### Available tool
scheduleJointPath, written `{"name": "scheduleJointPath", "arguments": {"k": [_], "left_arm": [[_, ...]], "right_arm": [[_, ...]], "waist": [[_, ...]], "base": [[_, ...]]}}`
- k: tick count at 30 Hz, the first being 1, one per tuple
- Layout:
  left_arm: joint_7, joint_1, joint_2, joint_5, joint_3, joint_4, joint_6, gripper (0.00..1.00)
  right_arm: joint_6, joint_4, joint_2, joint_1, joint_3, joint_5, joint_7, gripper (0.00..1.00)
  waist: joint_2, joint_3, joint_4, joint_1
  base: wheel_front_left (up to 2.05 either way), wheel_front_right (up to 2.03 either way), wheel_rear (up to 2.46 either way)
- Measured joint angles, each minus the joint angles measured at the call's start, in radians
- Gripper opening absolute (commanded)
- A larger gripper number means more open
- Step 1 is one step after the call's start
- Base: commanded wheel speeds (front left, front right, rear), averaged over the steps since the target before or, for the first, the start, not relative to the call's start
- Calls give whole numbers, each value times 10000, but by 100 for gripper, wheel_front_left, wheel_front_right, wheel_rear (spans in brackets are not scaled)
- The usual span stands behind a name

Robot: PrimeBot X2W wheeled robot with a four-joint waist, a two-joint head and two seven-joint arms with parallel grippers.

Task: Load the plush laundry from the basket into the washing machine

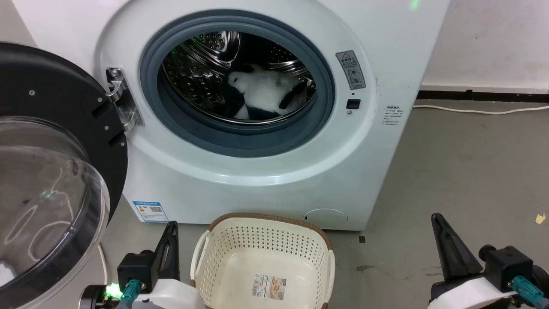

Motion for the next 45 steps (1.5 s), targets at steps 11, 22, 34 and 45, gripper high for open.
{"name": "scheduleJointPath", "arguments": {"k": [11,22,34,45], "left_arm": [[222,-8,0,194,73,-127,-88,0],[443,-13,-4,351,215,-265,-176,0],[704,-17,-8,573,337,-412,-263,0],[955,-22,-10,767,422,-541,-349,0]], "right_arm": [[0,38,0,-134,46,-142,249,0],[0,77,0,-168,100,-234,456,0],[0,111,0,-212,167,-405,706,0],[0,146,0,-340,230,-489,970,0]], "waist": [[0,-24,-6,0],[0,-47,-11,0],[0,-77,-19,-1],[0,-100,-25,0]], "base": [[0,0,0],[0,0,0],[0,0,0],[0,0,0]]}}
